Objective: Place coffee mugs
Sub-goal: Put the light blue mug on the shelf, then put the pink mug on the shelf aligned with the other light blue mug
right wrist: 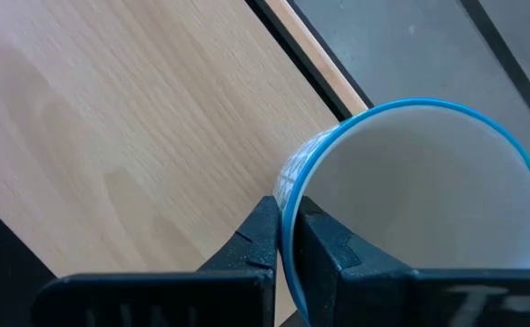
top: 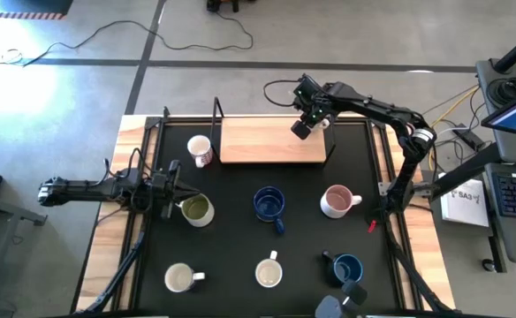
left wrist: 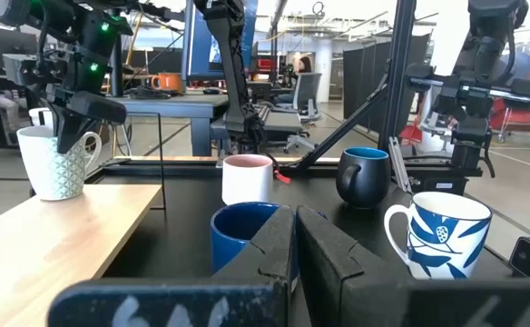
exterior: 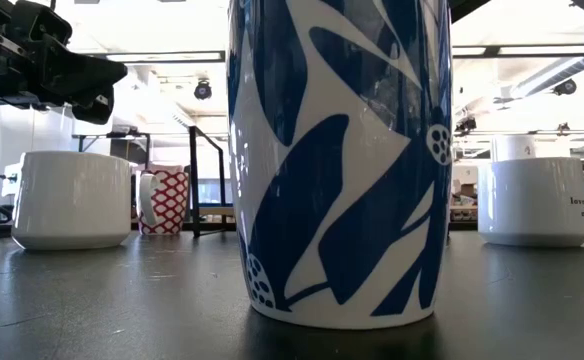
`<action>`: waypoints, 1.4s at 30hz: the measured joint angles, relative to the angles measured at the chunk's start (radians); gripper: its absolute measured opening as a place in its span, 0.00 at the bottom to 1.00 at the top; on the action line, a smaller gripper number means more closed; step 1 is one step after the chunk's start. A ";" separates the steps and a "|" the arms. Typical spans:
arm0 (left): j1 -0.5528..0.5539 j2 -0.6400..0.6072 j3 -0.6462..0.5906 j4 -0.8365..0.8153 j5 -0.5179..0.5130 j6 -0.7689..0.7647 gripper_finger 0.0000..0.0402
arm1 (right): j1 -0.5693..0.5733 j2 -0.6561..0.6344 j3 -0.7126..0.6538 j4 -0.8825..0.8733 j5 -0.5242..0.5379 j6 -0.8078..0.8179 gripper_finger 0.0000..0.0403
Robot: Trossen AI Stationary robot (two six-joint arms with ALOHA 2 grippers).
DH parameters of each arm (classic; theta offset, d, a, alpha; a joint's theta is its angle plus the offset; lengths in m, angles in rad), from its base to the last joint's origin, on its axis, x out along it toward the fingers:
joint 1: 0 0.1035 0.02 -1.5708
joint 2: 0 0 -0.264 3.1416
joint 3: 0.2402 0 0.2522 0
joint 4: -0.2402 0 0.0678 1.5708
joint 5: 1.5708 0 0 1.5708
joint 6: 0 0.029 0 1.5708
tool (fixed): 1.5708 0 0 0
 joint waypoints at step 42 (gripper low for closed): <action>0.000 0.000 0.000 0.000 0.000 0.000 0.00 | 0.191 -0.324 -0.012 -0.361 -0.137 0.253 0.19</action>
